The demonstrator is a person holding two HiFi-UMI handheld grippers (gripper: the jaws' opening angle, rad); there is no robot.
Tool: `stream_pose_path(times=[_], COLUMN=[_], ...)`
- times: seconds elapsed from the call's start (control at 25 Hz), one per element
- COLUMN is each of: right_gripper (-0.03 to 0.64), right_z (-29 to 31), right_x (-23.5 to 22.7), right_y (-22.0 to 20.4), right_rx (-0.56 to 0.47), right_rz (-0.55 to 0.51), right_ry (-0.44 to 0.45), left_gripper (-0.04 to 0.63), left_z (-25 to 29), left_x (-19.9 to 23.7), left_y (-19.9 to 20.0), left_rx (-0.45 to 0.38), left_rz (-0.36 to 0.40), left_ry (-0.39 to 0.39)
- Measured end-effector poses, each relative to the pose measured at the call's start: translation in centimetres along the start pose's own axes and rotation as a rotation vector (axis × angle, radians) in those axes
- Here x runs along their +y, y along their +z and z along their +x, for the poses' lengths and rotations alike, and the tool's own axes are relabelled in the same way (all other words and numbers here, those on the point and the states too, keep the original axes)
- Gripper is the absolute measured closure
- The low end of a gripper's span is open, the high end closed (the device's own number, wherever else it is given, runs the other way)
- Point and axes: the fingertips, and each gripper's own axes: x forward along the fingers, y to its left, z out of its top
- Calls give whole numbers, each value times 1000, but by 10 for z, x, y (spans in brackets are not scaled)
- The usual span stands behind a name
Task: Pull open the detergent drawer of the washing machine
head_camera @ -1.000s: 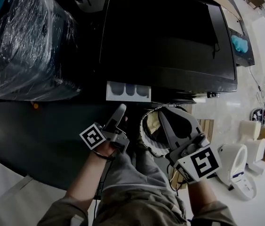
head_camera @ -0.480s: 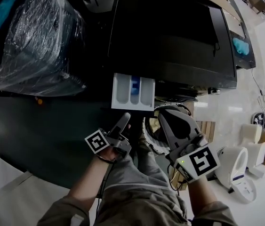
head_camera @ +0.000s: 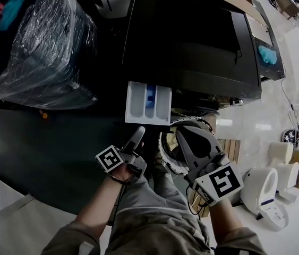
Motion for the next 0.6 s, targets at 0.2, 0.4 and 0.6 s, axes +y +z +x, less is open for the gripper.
stream_pose_path(times=[0.2, 0.4, 0.6], right_gripper=[583, 583, 583], right_z=[-4, -11, -18], right_x=[4, 9, 11], right_y=[9, 23, 41], right_rx=[-22, -29, -37], right_rz=[-11, -43, -66], right_ry=[11, 32, 26], left_gripper=[141, 141, 143], left_z=[-5, -18, -37], left_x=[0, -14, -39], left_y=[3, 8, 27], left_rx=[-1, -2, -6], left_rz=[106, 223, 432], left_ry=[105, 183, 262])
